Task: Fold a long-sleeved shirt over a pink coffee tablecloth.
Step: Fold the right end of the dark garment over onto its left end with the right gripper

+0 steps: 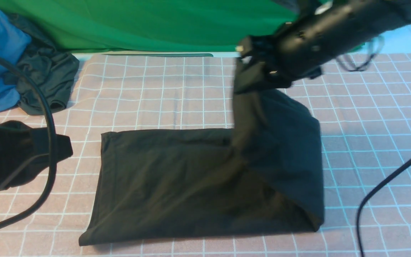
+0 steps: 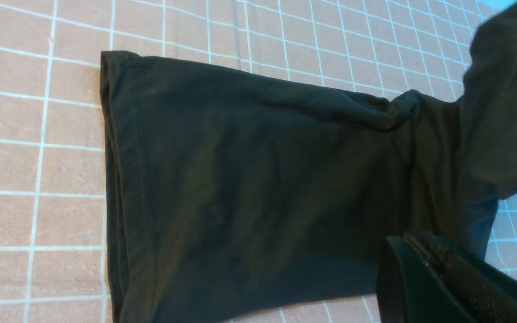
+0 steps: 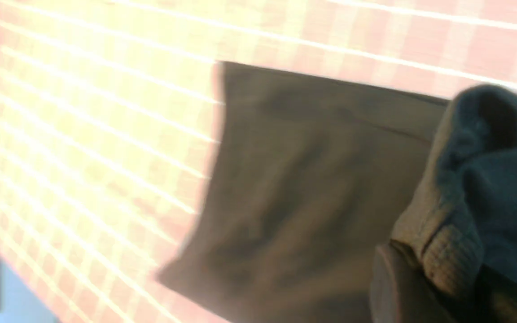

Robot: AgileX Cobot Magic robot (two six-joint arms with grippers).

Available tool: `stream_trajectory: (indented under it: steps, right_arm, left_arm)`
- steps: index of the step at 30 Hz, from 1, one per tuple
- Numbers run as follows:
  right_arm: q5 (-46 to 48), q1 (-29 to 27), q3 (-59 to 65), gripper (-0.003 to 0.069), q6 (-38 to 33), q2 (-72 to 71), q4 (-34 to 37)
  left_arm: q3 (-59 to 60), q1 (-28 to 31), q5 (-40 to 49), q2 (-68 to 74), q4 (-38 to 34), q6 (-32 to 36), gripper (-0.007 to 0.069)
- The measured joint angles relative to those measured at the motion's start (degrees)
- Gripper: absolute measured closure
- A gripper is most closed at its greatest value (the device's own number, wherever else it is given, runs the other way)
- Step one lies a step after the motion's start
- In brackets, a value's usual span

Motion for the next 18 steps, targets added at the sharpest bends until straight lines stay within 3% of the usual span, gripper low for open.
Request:
stream_trajectory:
  steps: [9,18]
  right_arm:
    - [-6.39,10.94,-5.58,0.0548,0.06,8.59,5.40]
    - [-12.51,16.65,-7.74,0.0548,0.20,14.95,9.24]
  left_arm:
    - [0.00,0.00,0.00,0.00,-0.31,0.00,0.0610]
    - [0.00,0.00,0.00,0.00,-0.89,0.00,0.0610]
